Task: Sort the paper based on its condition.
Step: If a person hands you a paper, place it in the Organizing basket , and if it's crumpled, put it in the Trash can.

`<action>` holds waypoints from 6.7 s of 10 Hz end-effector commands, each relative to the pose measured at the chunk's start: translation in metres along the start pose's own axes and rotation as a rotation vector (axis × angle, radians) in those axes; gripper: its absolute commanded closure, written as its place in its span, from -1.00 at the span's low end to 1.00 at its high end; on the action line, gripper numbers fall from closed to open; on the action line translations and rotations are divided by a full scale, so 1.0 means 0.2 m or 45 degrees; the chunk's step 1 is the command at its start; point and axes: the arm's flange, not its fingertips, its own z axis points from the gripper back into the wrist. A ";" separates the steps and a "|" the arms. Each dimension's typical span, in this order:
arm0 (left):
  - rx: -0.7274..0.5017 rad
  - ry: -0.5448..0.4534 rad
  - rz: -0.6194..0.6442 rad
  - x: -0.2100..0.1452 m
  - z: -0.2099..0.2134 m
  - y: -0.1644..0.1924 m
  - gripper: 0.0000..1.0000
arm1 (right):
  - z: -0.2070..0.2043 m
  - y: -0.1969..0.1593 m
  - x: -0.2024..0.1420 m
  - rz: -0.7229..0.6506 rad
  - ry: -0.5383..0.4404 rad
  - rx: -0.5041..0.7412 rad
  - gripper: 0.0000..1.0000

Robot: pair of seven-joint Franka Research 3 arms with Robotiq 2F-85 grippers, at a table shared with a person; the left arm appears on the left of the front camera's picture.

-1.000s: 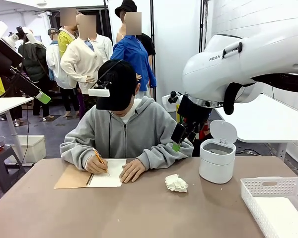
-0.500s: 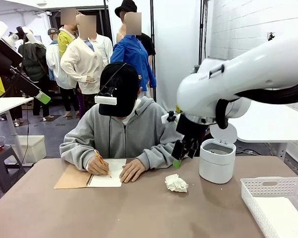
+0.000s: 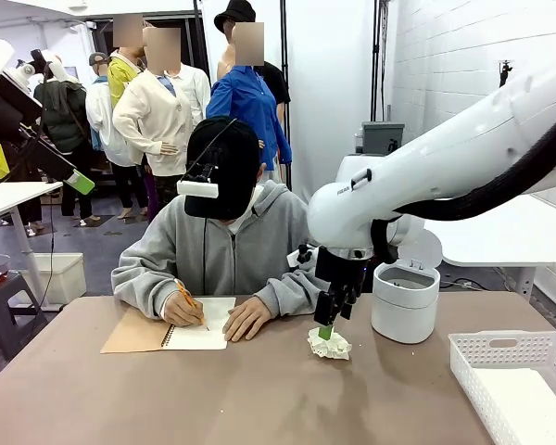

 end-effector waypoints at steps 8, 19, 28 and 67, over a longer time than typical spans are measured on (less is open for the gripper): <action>0.010 -0.012 0.001 0.00 0.00 0.00 -1.00 | -0.26 -0.08 0.16 0.106 0.107 0.075 -1.00; 0.010 -0.012 0.001 0.00 0.00 0.00 -1.00 | -0.30 -0.07 0.13 0.212 0.198 -0.070 -0.33; 0.010 -0.012 0.001 0.00 0.00 0.00 -1.00 | 0.21 0.22 0.08 0.099 0.041 -0.012 0.07; 0.010 -0.012 0.001 0.00 0.00 0.00 -1.00 | 0.71 -0.29 -0.27 -0.100 0.059 -0.600 -1.00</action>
